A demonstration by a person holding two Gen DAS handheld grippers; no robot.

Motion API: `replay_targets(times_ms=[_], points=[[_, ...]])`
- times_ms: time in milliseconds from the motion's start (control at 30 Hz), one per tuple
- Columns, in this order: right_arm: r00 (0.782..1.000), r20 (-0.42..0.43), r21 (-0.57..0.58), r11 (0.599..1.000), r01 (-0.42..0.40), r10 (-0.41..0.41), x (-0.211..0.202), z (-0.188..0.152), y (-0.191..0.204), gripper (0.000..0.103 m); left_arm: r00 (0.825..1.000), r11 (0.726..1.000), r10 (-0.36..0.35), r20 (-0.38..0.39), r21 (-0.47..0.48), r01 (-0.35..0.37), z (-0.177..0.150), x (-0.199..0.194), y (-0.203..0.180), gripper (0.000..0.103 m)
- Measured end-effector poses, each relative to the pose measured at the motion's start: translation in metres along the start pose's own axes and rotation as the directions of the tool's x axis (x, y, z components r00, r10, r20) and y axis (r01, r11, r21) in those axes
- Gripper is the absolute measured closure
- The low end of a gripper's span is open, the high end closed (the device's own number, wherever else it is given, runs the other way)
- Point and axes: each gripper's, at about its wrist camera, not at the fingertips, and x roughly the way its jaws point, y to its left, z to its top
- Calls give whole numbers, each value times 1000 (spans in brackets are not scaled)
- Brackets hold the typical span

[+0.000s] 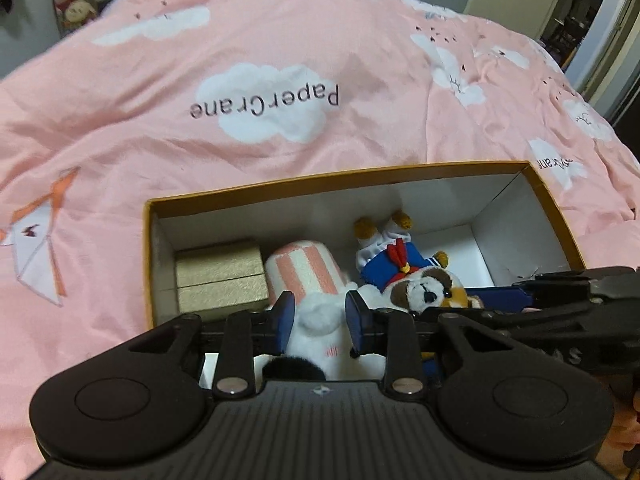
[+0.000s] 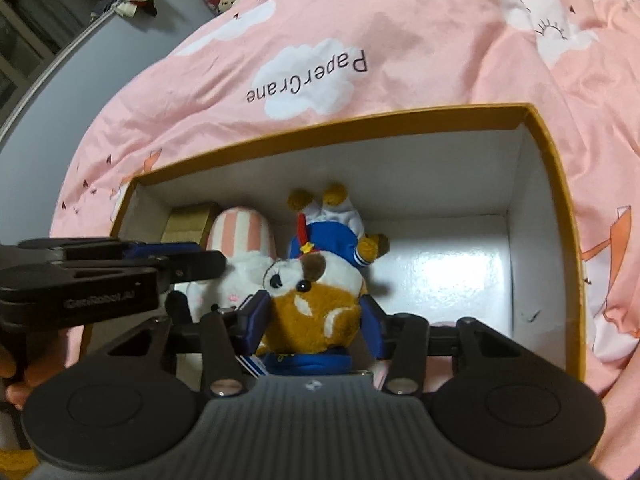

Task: Organize objects
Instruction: 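Lower both plush toys into the shoebox and open both grippers, then withdraw both grippers from the shoebox toward the yellow tape measure and crocheted fruit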

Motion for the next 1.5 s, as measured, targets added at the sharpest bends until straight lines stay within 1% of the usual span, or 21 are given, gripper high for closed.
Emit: replay_targets(times_ms=[67, 200, 300, 333, 367, 467, 533, 600, 667, 733, 833, 867, 1000, 1100, 1167, 1233, 1267, 1300, 1400, 1467, 1500], points=[[1000, -8, 17, 1000, 2, -2, 0, 0, -1, 51, 999, 1000, 18, 39, -4, -18, -9, -10, -7, 69], [1000, 0, -7, 1000, 18, -18, -2, 0, 1, 50, 996, 1000, 1, 84, 1, -2, -25, -24, -21, 69], [996, 39, -89, 993, 82, -79, -11, -4, 15, 44, 992, 1000, 2, 129, 24, -6, -32, -36, -28, 66], [992, 63, -131, 985, 116, -109, -15, -6, 22, 38, 990, 999, 10, 144, 35, -15, -34, -40, -30, 65], [986, 95, -167, 974, 155, -140, -19, -10, 30, 32, 987, 998, 20, 158, 51, -28, -36, -45, -33, 65], [955, 201, -226, 938, 261, -217, -35, -19, 44, 19, 981, 995, 17, 194, 98, -37, -46, -59, -37, 65], [931, 266, -226, 923, 312, -250, -48, -27, 51, 18, 978, 992, 5, 208, 122, -31, -52, -69, -36, 65], [912, 319, -213, 918, 334, -258, -65, -36, 55, 18, 972, 986, -10, 234, 162, -29, -63, -81, -34, 65], [900, 358, -195, 922, 334, -250, -82, -49, 58, 17, 956, 976, -26, 292, 215, -39, -77, -98, -31, 65], [888, 393, -169, 931, 325, -239, -101, -65, 58, 17, 932, 964, -47, 359, 260, -52, -94, -115, -22, 65], [869, 433, -124, 938, 323, -241, -128, -94, 54, 17, 905, 952, -24, 425, 286, -109, -120, -135, -4, 61], [859, 447, -111, 937, 330, -249, -136, -104, 53, 17, 892, 947, -5, 453, 288, -140, -131, -142, 5, 60], [808, 495, -48, 919, 392, -319, -166, -143, 48, 17, 854, 935, 99, 510, 245, -255, -160, -164, 41, 57], [769, 516, 6, 899, 437, -377, -183, -170, 42, 17, 837, 936, 174, 519, 178, -305, -175, -168, 73, 52], [747, 525, 55, 893, 447, -407, -193, -186, 37, 17, 824, 914, 247, 510, 160, -373, -184, -162, 90, 52], [732, 527, 110, 889, 445, -432, -199, -200, 31, 17, 816, 886, 320, 481, 153, -437, -193, -155, 101, 52], [729, 522, 131, 886, 444, -442, -201, -206, 29, 17, 820, 882, 343, 459, 144, -449, -196, -151, 106, 52], [736, 506, 146, 885, 441, -450, -201, -212, 26, 17, 825, 884, 354, 440, 130, -448, -198, -149, 110, 52], [789, 406, 176, 886, 429, -462, -195, -226, 17, 17, 831, 889, 376, 410, 95, -449, -201, -146, 117, 52], [827, 323, 205, 887, 413, -460, -186, -232, 11, 17, 813, 874, 399, 424, 92, -477, -201, -147, 115, 52], [840, 286, 217, 885, 412, -461, -182, -235, 9, 17, 802, 867, 405, 440, 93, -489, -200, -150, 113, 51]])
